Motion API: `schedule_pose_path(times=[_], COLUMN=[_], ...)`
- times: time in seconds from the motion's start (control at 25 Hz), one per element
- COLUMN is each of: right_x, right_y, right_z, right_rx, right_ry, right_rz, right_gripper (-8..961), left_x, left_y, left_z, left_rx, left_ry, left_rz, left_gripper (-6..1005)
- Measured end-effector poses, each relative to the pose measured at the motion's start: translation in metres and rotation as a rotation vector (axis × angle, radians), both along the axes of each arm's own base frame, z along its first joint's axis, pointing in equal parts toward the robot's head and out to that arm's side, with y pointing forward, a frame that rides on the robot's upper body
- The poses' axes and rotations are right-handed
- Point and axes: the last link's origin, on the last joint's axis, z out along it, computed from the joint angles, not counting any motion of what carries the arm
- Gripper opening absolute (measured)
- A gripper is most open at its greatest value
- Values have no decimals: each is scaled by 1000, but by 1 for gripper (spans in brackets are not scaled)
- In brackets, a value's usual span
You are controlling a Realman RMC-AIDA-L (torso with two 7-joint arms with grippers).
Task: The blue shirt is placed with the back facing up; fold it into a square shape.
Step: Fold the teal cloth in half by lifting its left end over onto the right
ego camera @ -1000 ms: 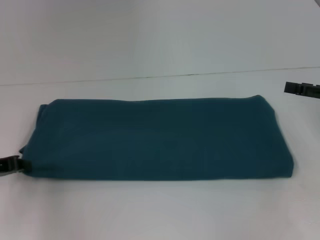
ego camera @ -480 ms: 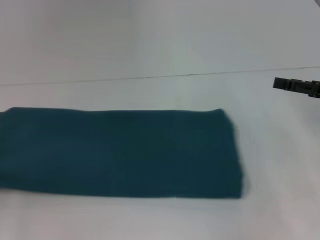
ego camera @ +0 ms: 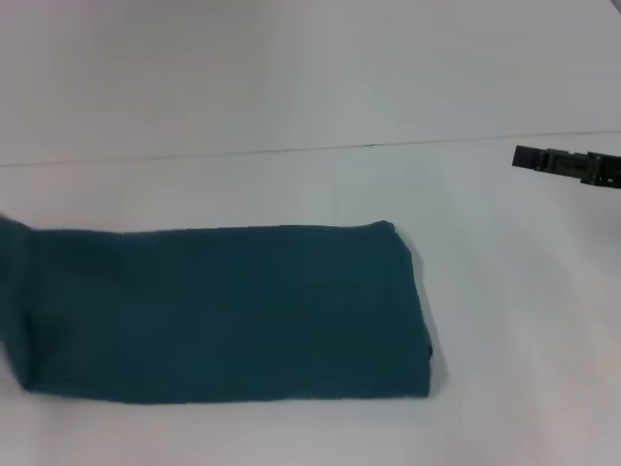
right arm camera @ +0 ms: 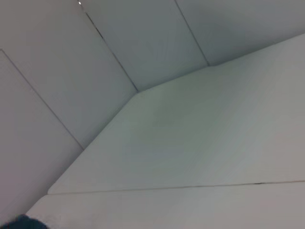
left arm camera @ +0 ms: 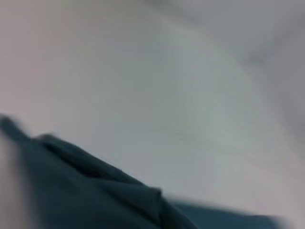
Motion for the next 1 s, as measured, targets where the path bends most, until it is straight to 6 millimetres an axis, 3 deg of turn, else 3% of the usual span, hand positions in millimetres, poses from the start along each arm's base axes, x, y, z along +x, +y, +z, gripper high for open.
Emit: schedule_pose_path(times=[0.16, 0.36, 0.52, 0.64, 0.76, 0.84, 1.0], right_x=[2, 4, 7, 8, 9, 9, 10], right_y=[-2, -4, -7, -9, -11, -12, -12], right_z=[1, 1, 2, 0, -2, -4, -9], right_rx=[8, 9, 9, 6, 1, -8, -15], right_ry=[-10, -9, -17, -29, -37, -42, -46], right_rz=[6, 9, 13, 19, 23, 29, 31], right_gripper=[900, 899, 899, 899, 899, 899, 899], left_x=[72, 155, 199, 209, 201, 191, 179], left_y=[18, 31, 39, 42, 43, 40, 26], left_z=[-30, -84, -142, -190, -229, -246, -256], left_rx=[-80, -216, -313, -320, -255, -199, -188], left_ry=[-179, -317, -417, -462, -491, -489, -496], left_rz=[-283, -532, -613, -597, -527, -476, -454], left_gripper=[93, 105, 116, 123, 131, 136, 146])
